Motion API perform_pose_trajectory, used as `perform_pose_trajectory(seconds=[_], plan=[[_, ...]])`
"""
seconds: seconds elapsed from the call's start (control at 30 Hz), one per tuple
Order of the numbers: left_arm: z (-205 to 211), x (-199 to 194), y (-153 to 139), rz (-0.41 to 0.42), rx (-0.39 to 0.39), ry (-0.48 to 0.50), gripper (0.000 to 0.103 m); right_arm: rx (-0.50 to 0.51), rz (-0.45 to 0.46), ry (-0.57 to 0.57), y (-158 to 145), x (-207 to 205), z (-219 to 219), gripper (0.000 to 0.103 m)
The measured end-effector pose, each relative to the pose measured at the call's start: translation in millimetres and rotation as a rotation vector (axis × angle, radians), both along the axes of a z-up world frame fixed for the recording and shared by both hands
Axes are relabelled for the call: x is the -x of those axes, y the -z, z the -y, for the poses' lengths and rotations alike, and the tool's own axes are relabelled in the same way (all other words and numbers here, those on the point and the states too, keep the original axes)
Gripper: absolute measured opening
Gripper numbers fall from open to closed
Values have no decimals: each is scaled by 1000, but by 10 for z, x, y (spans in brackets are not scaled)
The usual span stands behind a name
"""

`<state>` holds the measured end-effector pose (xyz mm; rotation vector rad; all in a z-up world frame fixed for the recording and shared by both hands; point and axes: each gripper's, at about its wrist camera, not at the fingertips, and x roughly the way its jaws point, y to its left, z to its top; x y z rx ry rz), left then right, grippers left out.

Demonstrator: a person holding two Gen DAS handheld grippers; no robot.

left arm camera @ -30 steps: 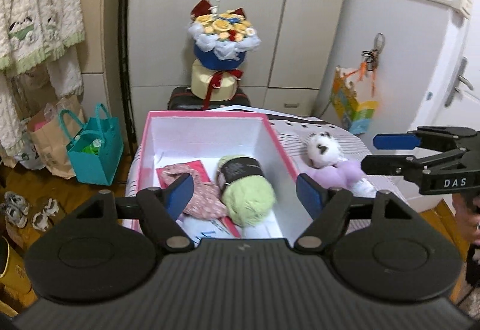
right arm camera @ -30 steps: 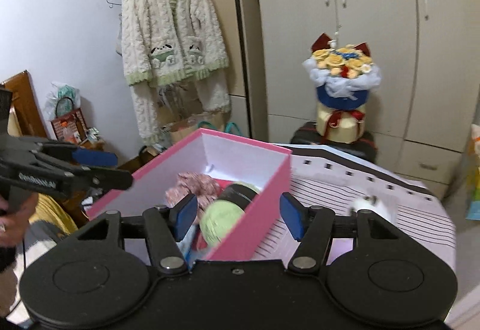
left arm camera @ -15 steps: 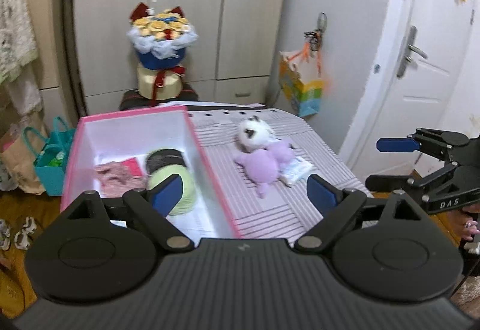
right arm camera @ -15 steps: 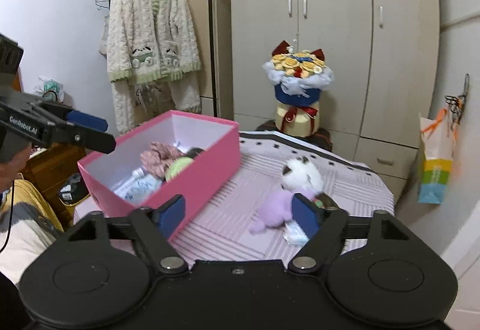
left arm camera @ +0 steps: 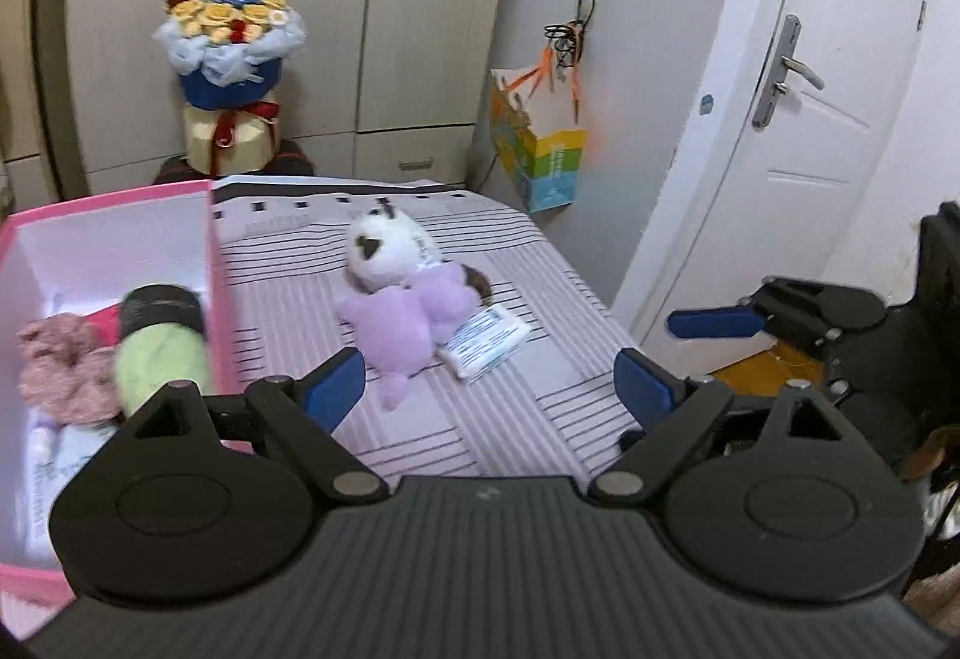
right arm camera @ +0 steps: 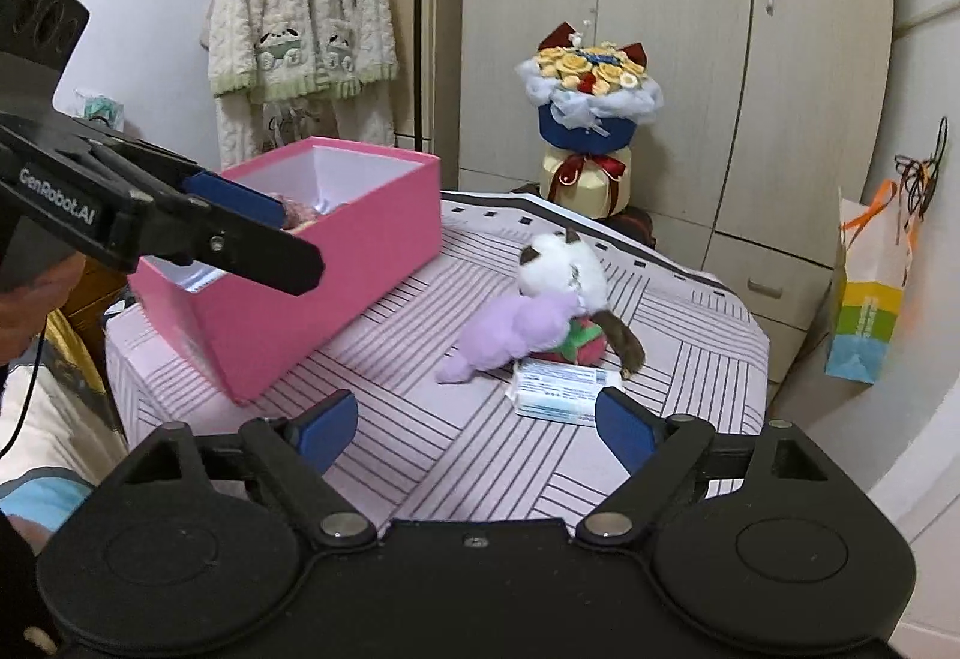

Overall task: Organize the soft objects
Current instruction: 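Move the left tool to the purple plush toy on the bed, then grasp the purple plush toy with the left tool and lift it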

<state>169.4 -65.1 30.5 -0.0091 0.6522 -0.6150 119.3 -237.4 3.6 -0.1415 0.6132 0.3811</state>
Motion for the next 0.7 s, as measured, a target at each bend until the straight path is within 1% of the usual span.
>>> perform_pose_trajectory(seconds=[0.13,0.3,0.47,0.6,0.7], plan=[[171,-201,152,-10,7,-35,91,-12,-22,23,198,-173,76,92],[285,-452,359,-71,42,-68,91,-10,-34,36,384,-371,103,92],[386,-685,582,-126,48,-112,91,-1,-45,40,549,-588,80,92],[422,-851,732,-148,47,-156,91,27,-33,65,635,-735,51,93],[391,-942,791,-157,87,-190,91,14,-13,19,645,-823,9,93]])
